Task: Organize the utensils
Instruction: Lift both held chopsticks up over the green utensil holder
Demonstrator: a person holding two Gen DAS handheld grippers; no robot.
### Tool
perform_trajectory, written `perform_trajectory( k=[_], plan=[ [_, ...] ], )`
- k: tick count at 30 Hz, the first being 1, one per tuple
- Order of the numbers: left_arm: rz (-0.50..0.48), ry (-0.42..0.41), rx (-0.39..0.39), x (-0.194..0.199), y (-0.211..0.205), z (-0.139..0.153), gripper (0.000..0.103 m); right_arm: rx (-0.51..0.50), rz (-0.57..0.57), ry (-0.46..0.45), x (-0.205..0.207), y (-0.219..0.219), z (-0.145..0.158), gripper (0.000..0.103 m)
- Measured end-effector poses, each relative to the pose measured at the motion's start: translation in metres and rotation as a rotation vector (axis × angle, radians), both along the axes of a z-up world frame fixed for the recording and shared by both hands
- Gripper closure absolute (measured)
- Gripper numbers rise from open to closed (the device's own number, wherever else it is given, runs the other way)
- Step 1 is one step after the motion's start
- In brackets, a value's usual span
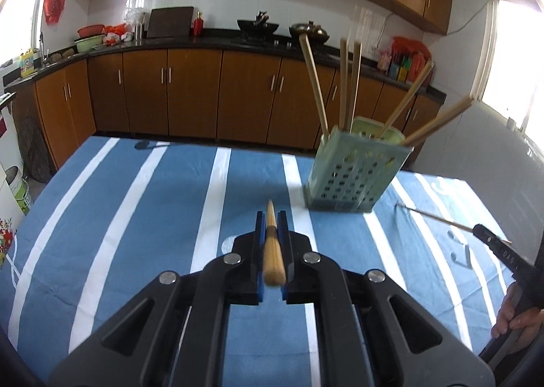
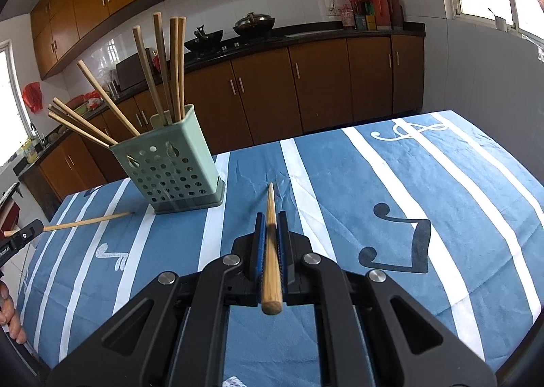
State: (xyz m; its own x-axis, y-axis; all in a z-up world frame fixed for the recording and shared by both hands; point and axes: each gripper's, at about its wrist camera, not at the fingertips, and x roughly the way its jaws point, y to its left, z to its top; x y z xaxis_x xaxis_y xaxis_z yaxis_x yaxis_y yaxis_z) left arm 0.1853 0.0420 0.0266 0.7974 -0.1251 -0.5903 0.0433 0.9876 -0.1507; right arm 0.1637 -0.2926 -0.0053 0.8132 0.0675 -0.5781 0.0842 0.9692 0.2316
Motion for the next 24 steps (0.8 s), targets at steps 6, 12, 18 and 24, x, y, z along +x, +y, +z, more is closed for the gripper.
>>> perform_trajectory(
  k=[6,12,18,24],
  plan=[
    [0.004,-0.072,-0.016,-0.004,0.000,0.025,0.095,0.004,0.004,-0.039,-0.002,0.000,0.013,0.095],
    [0.001,-0.109,-0.016,-0.003,0.001,0.040,0.095,0.000,0.010,-0.072,-0.003,0.001,0.024,0.095],
    [-0.015,-0.142,-0.015,-0.003,-0.003,0.056,0.095,0.001,0.020,-0.106,-0.002,0.000,0.036,0.096],
    [-0.043,-0.179,-0.033,-0.006,-0.003,0.078,0.095,0.035,0.056,-0.161,-0.004,0.000,0.064,0.096]
  ],
)
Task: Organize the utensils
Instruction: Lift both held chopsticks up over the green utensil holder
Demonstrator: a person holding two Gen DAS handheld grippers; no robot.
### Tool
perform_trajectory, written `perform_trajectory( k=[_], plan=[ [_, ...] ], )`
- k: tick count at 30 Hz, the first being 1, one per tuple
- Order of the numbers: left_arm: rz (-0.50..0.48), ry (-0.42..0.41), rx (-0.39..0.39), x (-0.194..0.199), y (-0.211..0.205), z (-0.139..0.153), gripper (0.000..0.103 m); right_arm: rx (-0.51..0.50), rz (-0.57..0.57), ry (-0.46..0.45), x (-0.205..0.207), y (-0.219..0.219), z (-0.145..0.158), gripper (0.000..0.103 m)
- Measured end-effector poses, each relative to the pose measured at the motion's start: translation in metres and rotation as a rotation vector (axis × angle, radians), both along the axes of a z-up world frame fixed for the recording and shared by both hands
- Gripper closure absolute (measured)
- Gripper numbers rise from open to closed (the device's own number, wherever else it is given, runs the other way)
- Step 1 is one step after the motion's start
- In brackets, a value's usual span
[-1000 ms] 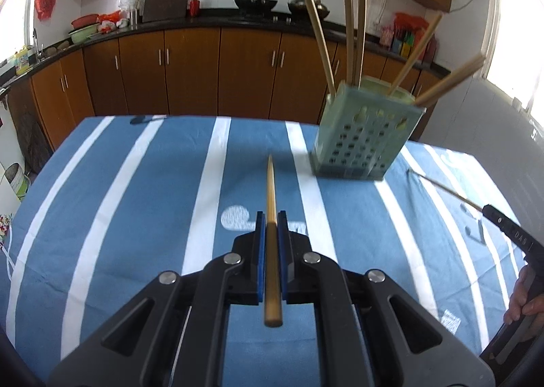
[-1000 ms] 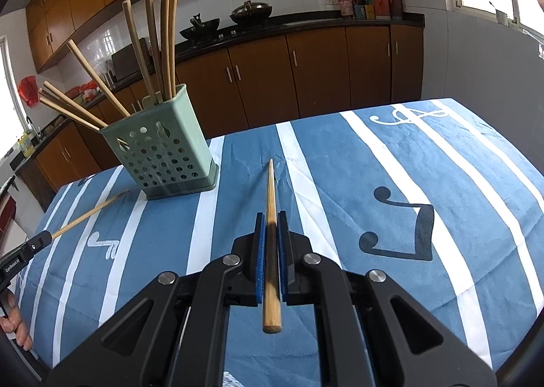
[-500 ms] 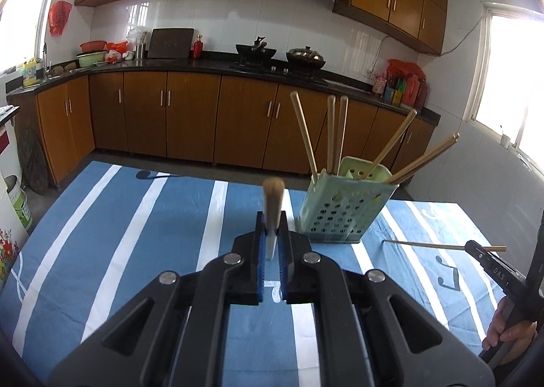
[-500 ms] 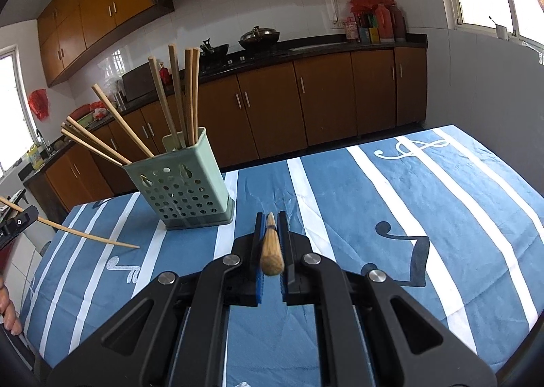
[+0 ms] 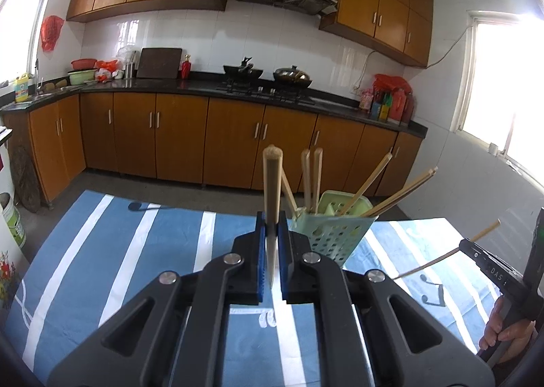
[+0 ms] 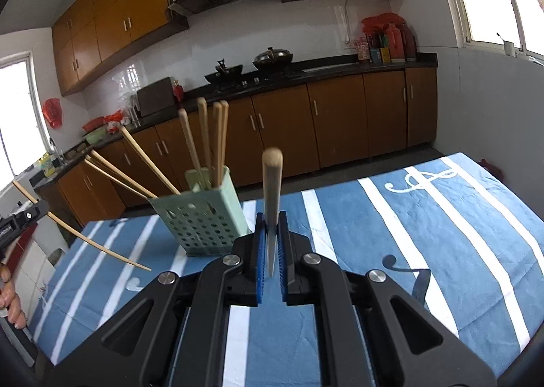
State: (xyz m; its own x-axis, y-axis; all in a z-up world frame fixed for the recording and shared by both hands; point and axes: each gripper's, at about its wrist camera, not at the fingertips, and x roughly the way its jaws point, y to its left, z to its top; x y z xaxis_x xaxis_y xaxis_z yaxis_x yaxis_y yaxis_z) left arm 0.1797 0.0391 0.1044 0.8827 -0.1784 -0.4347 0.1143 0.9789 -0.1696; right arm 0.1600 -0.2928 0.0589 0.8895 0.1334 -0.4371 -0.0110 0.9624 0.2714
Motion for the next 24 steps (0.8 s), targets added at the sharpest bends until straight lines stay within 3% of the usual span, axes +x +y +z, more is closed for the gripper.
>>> perform_trajectory(
  k=[13,20,24],
  plan=[
    [-0.071,-0.153,-0.070,-0.009,-0.013,0.081,0.095,0.090,0.062,-0.282,-0.008,0.003,0.098,0.096],
    [-0.051,-0.213,-0.098,0.014,-0.030,0.105,0.095,0.062,0.034,-0.367,0.019,0.020,0.114,0.096],
    [-0.027,-0.239,-0.101,0.034,-0.040,0.102,0.095,0.030,0.021,-0.367,0.036,0.030,0.107,0.096]
  ],
)
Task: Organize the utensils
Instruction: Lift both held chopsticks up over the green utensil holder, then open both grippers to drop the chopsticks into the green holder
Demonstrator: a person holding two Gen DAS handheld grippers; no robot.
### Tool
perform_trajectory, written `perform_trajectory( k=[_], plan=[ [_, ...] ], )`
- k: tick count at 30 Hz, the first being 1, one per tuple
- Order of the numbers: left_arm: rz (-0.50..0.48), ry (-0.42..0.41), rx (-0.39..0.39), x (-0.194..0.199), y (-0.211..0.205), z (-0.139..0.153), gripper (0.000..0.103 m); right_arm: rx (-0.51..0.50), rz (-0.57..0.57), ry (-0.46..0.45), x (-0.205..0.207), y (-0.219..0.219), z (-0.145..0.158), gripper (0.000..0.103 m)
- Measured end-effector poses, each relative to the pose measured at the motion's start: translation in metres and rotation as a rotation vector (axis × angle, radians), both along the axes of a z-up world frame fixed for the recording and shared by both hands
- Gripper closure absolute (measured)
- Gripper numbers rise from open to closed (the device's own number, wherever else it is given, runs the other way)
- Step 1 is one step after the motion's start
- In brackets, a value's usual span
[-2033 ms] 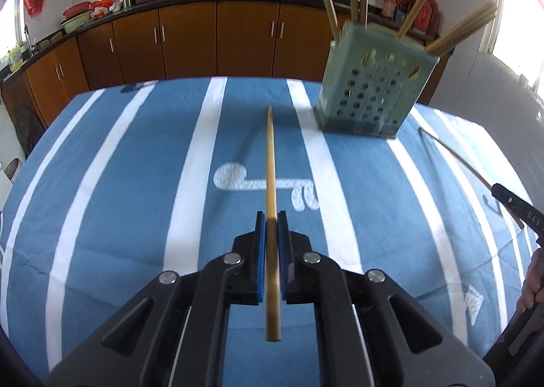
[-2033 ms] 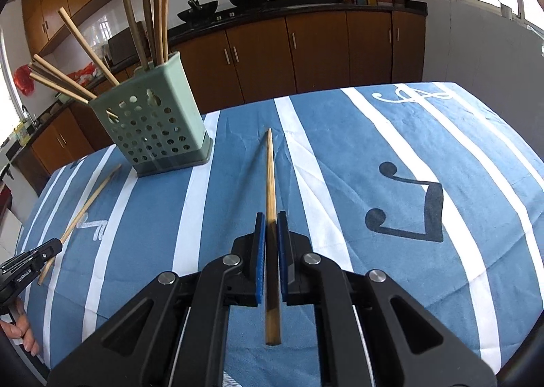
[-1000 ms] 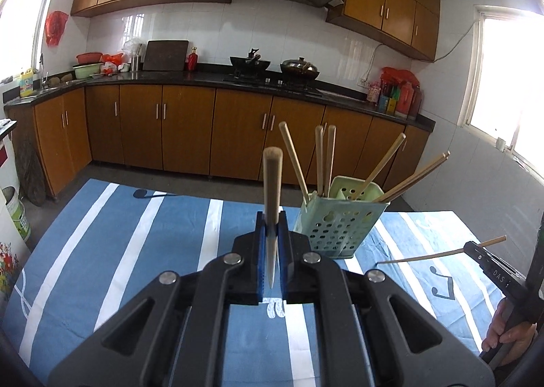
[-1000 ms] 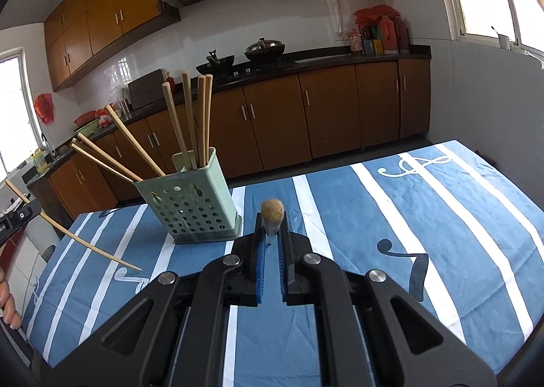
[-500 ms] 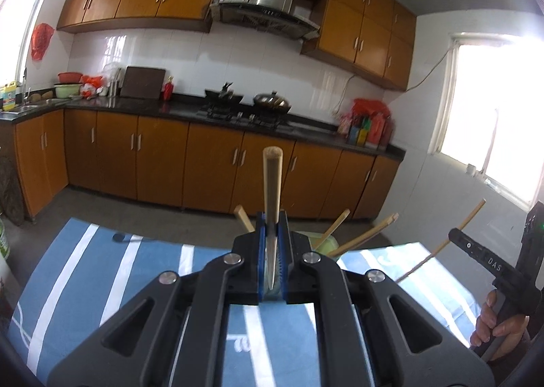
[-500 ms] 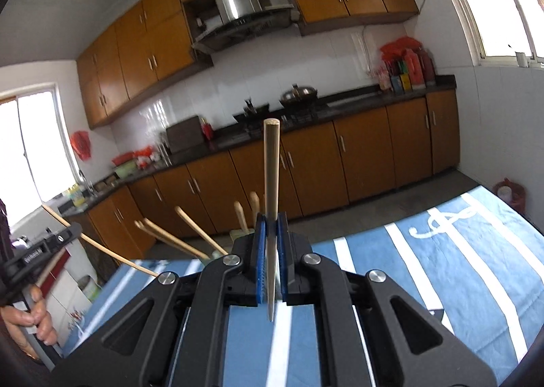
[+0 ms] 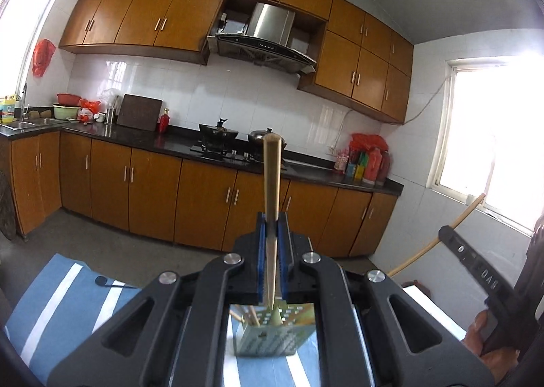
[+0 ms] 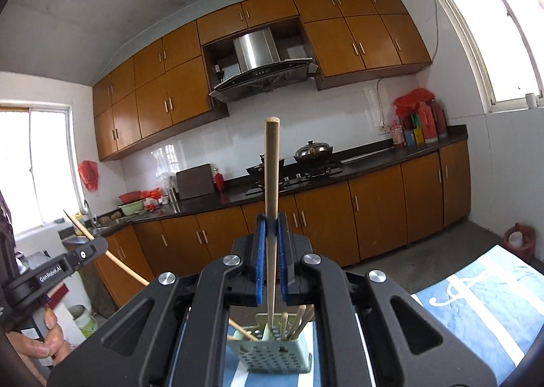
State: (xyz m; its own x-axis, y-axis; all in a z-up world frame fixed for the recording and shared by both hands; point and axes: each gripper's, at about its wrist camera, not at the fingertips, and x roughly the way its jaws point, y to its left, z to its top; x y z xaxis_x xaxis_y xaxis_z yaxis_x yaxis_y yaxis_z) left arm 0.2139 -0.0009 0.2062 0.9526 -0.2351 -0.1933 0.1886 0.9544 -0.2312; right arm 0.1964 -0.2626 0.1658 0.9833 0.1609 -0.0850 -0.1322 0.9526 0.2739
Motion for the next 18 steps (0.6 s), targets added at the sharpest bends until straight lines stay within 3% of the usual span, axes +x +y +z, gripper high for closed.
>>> perform_trajectory(
  k=[10,18],
  plan=[
    [-0.004,0.060,0.013,0.046,-0.017,-0.048,0.095,-0.024,0.018,0.095,0.044,0.011,-0.034,0.096],
    [-0.015,0.090,0.012,0.060,-0.016,-0.067,0.095,-0.029,0.019,0.123,0.053,0.015,-0.045,0.096]
  ],
)
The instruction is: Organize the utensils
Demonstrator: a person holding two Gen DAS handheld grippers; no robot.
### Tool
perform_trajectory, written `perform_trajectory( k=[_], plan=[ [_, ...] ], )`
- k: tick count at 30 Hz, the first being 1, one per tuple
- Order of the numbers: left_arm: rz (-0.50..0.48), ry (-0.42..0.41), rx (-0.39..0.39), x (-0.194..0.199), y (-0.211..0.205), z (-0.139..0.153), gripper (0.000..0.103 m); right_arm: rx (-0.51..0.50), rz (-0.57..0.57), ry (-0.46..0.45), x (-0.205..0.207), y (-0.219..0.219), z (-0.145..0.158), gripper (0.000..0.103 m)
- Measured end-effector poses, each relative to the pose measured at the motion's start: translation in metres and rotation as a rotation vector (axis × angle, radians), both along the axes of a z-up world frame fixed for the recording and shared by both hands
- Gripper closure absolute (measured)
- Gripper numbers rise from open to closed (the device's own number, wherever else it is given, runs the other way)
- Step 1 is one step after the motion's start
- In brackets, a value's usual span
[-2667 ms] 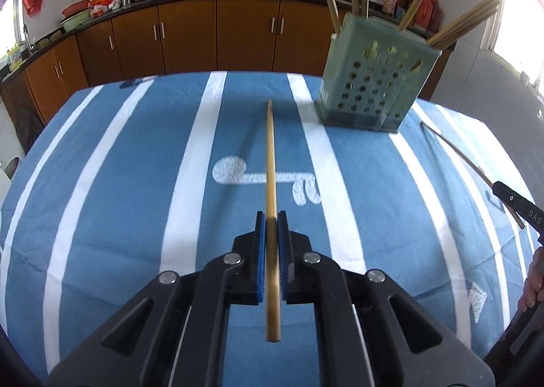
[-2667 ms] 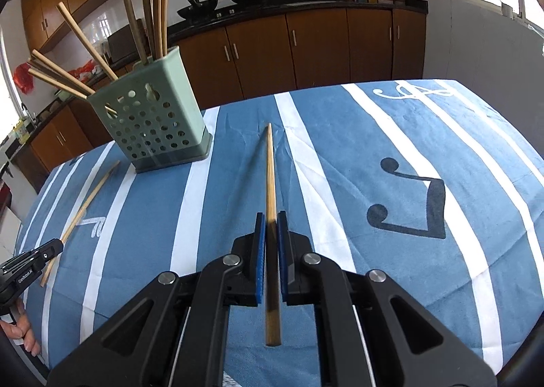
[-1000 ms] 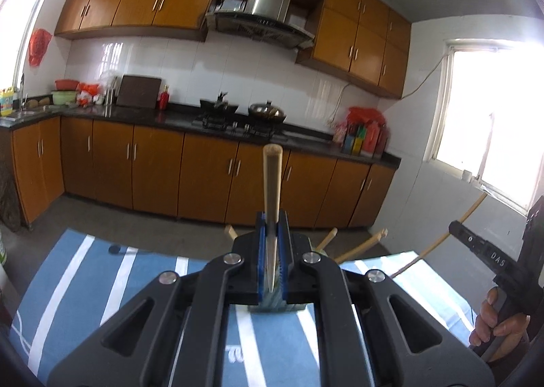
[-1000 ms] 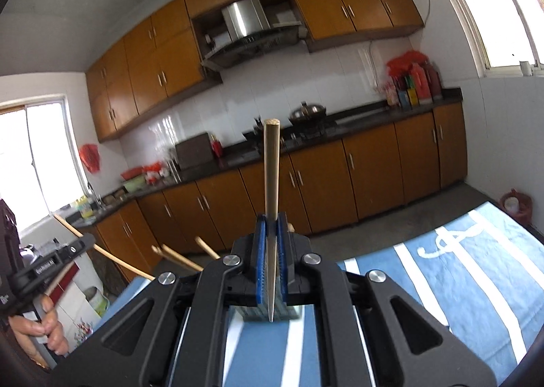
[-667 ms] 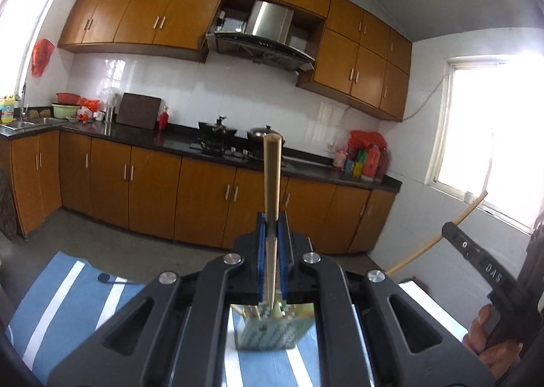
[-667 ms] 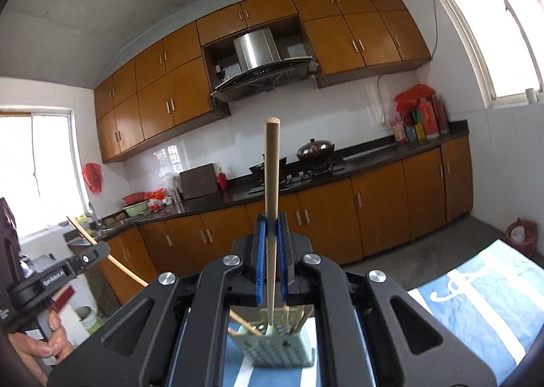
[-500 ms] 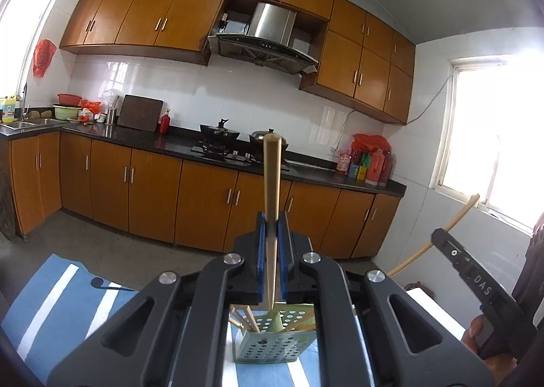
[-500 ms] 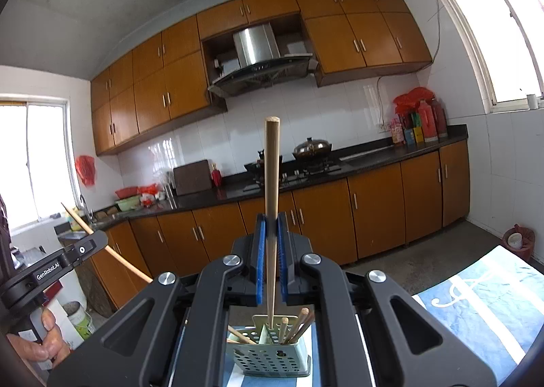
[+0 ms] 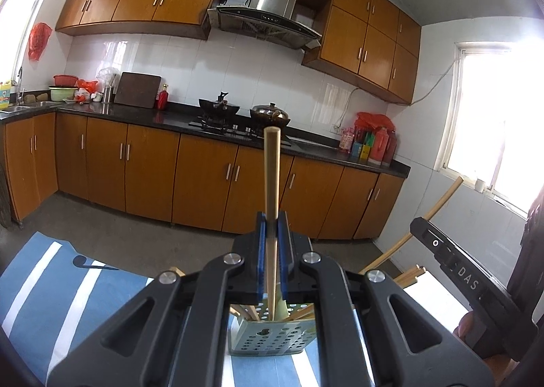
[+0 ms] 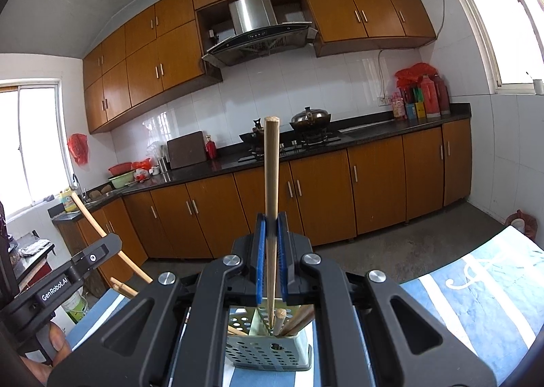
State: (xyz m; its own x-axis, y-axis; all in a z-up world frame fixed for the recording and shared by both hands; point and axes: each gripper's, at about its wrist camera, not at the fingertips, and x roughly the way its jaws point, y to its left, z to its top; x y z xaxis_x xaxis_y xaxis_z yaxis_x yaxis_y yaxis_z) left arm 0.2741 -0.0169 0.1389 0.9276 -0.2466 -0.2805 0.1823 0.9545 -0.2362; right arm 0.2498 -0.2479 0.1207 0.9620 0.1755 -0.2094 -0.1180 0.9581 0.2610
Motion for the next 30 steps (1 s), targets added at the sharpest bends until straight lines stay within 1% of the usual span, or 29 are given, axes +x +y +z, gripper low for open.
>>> perform_trajectory(
  k=[5,7,9,13,17,19,21,23,25,26,28,29,30],
  plan=[
    [-0.019,0.023,-0.014,0.006,0.003,-0.004,0.095,-0.003,0.035,0.028,0.003,0.004,-0.005,0.095],
    [-0.026,0.022,-0.023,0.004,0.003,-0.005,0.092,0.000,0.044,0.035,0.002,0.003,-0.007,0.095],
    [-0.026,0.019,-0.022,0.002,0.004,-0.004,0.085,0.006,0.046,0.039,0.000,0.000,-0.008,0.094],
    [-0.020,0.009,-0.034,-0.003,0.009,0.001,0.081,0.031,0.032,0.037,-0.006,-0.010,-0.004,0.090],
    [-0.002,0.003,-0.044,-0.011,0.016,0.006,0.075,0.034,0.019,0.028,-0.019,-0.018,0.001,0.086],
    [0.005,-0.001,-0.046,-0.018,0.020,0.009,0.074,0.029,0.014,0.023,-0.027,-0.020,0.003,0.077],
    [0.016,-0.003,-0.040,-0.028,0.025,0.011,0.069,0.028,0.011,0.019,-0.037,-0.023,0.003,0.071],
    [0.023,0.001,-0.035,-0.038,0.031,0.010,0.065,0.025,0.011,0.021,-0.047,-0.024,0.002,0.068],
    [0.034,0.008,-0.027,-0.050,0.036,0.007,0.060,0.019,0.011,0.023,-0.060,-0.025,-0.001,0.059],
    [0.036,0.015,-0.019,-0.058,0.040,0.004,0.055,0.014,0.011,0.023,-0.066,-0.025,-0.002,0.055],
    [0.030,0.023,-0.001,-0.071,0.044,-0.001,0.048,-0.007,0.012,0.018,-0.082,-0.023,-0.007,0.042],
    [0.027,0.026,0.012,-0.079,0.045,-0.004,0.042,-0.021,0.012,0.015,-0.087,-0.021,-0.009,0.039],
    [0.026,0.027,0.030,-0.089,0.047,-0.009,0.036,-0.040,0.009,0.011,-0.094,-0.019,-0.012,0.033]
  ],
)
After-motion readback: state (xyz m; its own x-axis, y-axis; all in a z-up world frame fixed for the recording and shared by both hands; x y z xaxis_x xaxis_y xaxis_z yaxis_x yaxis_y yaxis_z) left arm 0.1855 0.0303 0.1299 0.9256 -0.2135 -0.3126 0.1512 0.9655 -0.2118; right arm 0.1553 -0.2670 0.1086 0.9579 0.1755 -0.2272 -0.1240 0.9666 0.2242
